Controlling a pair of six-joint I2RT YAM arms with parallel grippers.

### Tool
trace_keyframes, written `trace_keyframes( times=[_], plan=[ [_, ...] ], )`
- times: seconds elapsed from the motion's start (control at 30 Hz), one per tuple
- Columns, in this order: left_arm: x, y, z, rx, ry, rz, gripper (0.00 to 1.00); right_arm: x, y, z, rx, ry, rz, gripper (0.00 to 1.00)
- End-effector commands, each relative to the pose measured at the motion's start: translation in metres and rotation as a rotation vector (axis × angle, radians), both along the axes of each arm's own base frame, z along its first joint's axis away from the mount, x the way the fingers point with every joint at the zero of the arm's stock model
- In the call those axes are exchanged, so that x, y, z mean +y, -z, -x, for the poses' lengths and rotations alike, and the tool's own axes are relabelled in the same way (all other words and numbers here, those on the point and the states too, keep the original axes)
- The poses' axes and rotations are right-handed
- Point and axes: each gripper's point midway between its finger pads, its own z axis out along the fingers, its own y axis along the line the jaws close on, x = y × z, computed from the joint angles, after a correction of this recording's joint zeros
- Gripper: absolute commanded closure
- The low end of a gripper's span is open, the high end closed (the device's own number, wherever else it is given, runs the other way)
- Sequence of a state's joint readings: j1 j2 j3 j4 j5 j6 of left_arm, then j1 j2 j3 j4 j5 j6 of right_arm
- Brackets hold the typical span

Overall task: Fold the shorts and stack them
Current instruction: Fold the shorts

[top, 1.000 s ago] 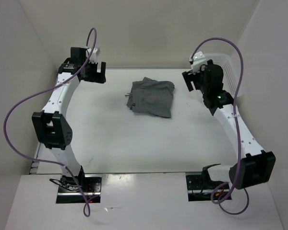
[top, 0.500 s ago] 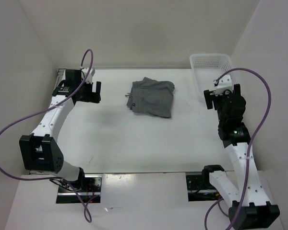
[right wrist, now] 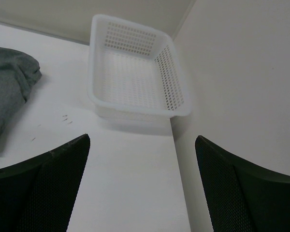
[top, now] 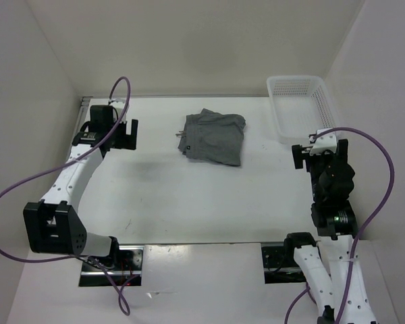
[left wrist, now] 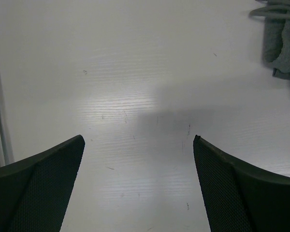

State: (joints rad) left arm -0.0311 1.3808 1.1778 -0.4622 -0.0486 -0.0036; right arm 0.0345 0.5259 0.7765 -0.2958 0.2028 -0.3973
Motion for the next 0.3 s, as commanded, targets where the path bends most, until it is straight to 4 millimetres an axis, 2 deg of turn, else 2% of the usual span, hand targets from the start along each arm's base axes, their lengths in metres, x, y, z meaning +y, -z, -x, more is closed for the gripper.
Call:
trace_keyframes(
  times=[0.0, 0.27],
  plan=[
    [0.007, -0.022, -0.005, -0.084, -0.024, -0.019, 0.00, -0.002, 0.009, 0.002, 0.013, 0.011, -0.019, 0.06],
    [0.001, -0.022, -0.001, -0.094, 0.000, 0.001, 0.00, 0.000, 0.020, 0.004, 0.031, 0.002, -0.028, 0.06]
  ],
)
